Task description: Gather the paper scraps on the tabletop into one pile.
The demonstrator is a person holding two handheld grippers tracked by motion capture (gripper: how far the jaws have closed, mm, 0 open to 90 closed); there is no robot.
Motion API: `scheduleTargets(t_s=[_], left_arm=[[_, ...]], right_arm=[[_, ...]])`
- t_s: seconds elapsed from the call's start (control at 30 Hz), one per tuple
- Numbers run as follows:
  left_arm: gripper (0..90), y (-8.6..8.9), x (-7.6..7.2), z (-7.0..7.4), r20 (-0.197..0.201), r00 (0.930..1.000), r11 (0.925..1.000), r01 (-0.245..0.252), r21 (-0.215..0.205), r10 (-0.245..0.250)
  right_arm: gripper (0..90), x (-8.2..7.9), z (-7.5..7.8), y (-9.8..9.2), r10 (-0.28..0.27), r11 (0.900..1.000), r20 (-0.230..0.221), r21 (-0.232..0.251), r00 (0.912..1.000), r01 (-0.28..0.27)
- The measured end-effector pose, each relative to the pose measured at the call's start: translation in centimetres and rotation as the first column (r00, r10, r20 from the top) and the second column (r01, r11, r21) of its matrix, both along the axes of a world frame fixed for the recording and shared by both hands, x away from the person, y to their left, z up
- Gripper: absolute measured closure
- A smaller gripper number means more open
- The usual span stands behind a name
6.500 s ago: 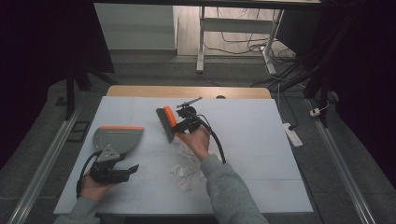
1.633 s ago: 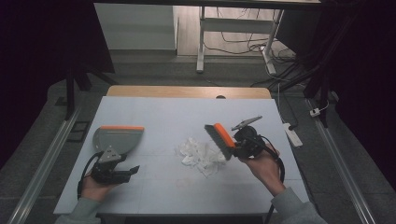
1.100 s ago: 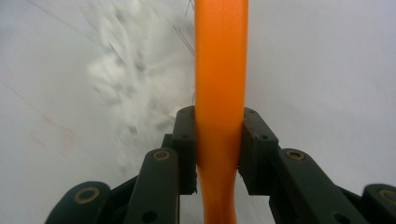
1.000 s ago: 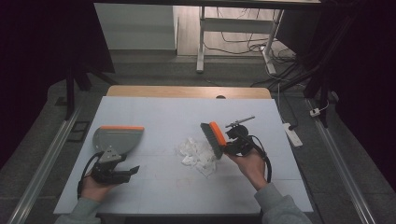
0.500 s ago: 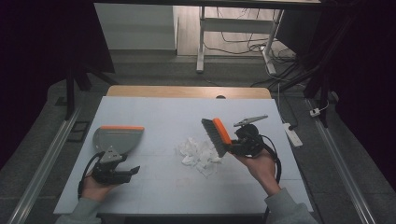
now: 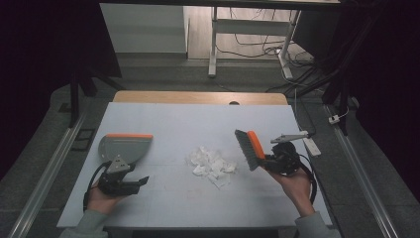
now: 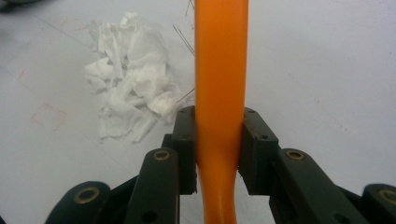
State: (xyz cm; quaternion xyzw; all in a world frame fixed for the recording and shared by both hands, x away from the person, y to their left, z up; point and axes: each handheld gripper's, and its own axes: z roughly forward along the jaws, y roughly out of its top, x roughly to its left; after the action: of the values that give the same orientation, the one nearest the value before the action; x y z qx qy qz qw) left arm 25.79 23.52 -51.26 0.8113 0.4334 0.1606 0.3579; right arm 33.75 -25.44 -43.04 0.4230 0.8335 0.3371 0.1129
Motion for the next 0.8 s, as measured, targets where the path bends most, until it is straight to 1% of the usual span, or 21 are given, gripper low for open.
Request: scheduleTargets(t_s=[0.17, 0.27, 0.5, 0.53, 0.6, 0.67, 0.7, 0.77, 0.8], left_arm=[[30.9, 0.0, 0.0, 0.0, 0.001, 1.0, 1.0, 0.0, 0.002, 0.0], [30.9, -0.1, 0.0, 0.0, 0.001, 1.0, 1.0, -0.001, 0.004, 0.001], [30.9, -0.2, 0.1, 0.0, 0.002, 1.0, 1.0, -0.001, 0.005, 0.001], [30.9, -0.2, 0.1, 0.0, 0.003, 1.0, 1.0, 0.0, 0.005, 0.0], [30.9, -0.3, 0.1, 0.0, 0.003, 1.0, 1.0, 0.001, 0.008, -0.001], [30.9, -0.3, 0.2, 0.0, 0.003, 1.0, 1.0, 0.004, 0.008, -0.004], [30.8, -0.3, 0.2, 0.0, 0.003, 1.0, 0.9999, 0.006, 0.009, -0.006], [30.8, -0.3, 0.3, 0.0, 0.004, 0.9999, 0.9999, 0.009, 0.009, -0.009], [30.8, -0.3, 0.3, 0.0, 0.003, 0.9999, 0.9999, 0.01, 0.0, -0.01]], right_arm=[[70.1, -0.6, -0.9, -1.3, 0.005, 1.0, 0.036, -0.001, 0.9993, -0.005], [70.1, -1.0, -1.3, -2.1, 0.01, 1.0, 0.058, -0.012, 0.9983, -0.009], [70.2, -1.8, -2.5, -3.8, -0.002, 1.0, 0.084, -0.012, 0.9964, 0.003], [70.2, -1.9, -2.7, -4.1, -0.006, 1.0, 0.081, -0.01, 0.9967, 0.007], [70.1, -2.2, -3.2, -4.5, -0.005, 1.0, 0.09, -0.002, 0.9959, 0.005], [70.2, -2.4, -3.5, -4.8, 0.011, 1.0, 0.093, 0.003, 0.9956, -0.011], [70.1, -2.5, -3.6, -4.9, 0.023, 1.0, 0.101, -0.008, 0.9946, -0.022], [70.1, -2.8, -3.7, -5.3, 0.031, 0.999, 0.116, 0.005, 0.9928, -0.032], [70.1, -2.8, -3.8, -5.4, 0.033, 0.999, 0.121, 0.011, 0.9921, -0.035]])
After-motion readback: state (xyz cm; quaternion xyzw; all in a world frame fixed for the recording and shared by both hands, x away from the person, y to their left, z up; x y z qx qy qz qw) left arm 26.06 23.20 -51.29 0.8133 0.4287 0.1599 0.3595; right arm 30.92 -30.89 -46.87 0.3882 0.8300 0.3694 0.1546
